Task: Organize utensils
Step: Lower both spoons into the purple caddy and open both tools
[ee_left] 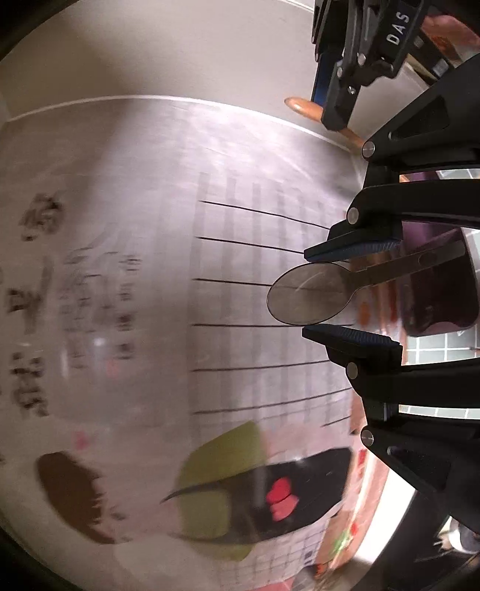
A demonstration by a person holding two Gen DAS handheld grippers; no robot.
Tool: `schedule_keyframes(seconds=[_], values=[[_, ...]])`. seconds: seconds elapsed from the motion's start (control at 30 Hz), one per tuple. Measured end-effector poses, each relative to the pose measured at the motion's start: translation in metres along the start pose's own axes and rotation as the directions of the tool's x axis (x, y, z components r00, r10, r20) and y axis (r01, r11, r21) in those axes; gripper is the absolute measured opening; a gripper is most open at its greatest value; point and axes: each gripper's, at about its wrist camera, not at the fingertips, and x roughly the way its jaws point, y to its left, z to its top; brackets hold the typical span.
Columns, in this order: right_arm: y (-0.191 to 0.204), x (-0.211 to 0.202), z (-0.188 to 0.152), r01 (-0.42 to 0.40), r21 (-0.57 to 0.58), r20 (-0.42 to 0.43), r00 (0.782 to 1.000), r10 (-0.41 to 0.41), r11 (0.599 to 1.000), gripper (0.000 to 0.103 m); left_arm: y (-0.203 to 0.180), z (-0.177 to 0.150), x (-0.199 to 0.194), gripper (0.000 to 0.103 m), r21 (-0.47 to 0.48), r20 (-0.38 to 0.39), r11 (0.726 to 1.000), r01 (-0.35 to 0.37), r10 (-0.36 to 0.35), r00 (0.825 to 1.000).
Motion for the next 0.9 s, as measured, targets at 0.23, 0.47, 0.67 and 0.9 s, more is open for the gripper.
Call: schedule_keyframes(seconds=[0.23,0.47,0.67,0.9], values=[[-0.001,0.044,-0.022,-0.013,0.013,-0.087,0.996,0.014,1.000,0.026,0.008,-0.032,0.038,0.035,-0.048,-0.092,0.998,0.027,-0.032,0.995],[-0.001,0.068,-0.038,-0.026,0.003,-0.175,0.984,0.026,1.000,0.027,0.008,-0.058,0.053,0.035,-0.063,-0.187,0.995,0.078,-0.089,0.978],[-0.002,0.074,-0.045,-0.054,0.004,-0.216,0.975,0.054,0.999,0.027,0.007,-0.064,0.046,0.037,-0.111,-0.253,0.988,0.105,-0.130,0.959],[0.001,0.041,-0.047,-0.004,-0.012,-0.173,0.985,0.002,1.000,0.031,0.007,-0.065,-0.011,0.037,-0.160,-0.221,0.986,0.042,-0.077,0.972]])
